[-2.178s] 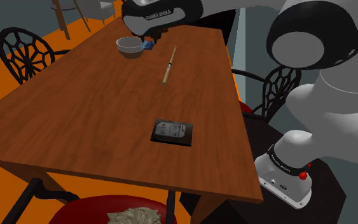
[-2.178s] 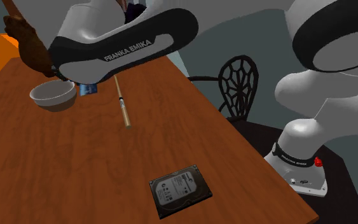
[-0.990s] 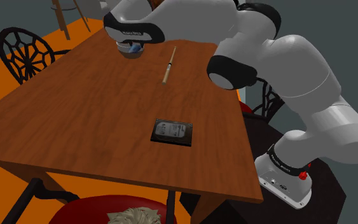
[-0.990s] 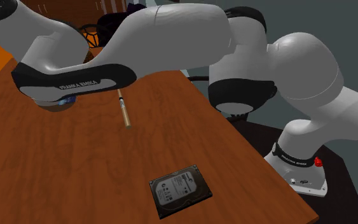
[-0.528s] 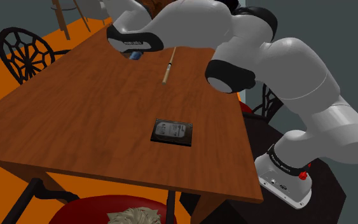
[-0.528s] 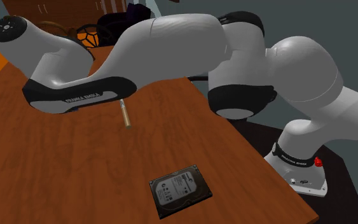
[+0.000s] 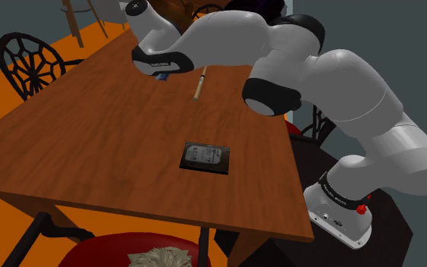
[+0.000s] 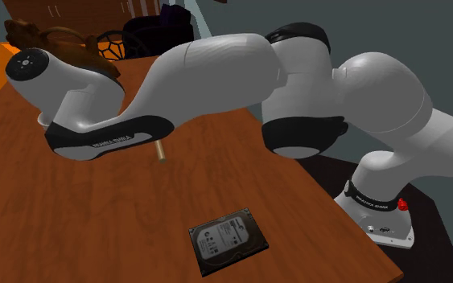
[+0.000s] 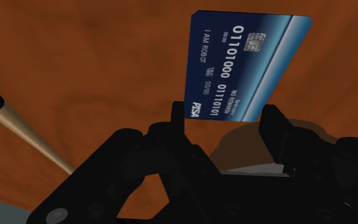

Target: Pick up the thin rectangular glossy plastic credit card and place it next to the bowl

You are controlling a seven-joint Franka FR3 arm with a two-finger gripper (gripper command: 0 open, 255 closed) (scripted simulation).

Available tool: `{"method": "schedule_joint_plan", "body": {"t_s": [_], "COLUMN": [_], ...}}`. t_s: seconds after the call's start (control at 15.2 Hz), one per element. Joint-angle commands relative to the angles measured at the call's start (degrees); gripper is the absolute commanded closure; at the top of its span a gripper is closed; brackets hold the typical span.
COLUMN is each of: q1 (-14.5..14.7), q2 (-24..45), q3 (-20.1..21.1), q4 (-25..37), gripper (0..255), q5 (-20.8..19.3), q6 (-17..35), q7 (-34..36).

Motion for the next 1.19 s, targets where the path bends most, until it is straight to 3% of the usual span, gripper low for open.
{"method": "schedule_joint_plan", "body": {"t_s": [0.0,0.46,0.53,0.86,1.12], "q1": [0.0,0.0,0.0,0.0,4.1], "q2": [-0.3,-0.3,-0.3,-0.3,4.2], "q3": [0.1,0.1,0.1,0.1,-1.7], "q4": [-0.3,-0.3,-0.3,-0.3,-2.8], "gripper": [255,255,0,0,0], "q5": [0.1,0.1,0.1,0.1,-1.4], "q6": [0.6,0.6,0.6,0.6,-2.4], "q7": [0.2,0.2,0.2,0.2,0.7]}}
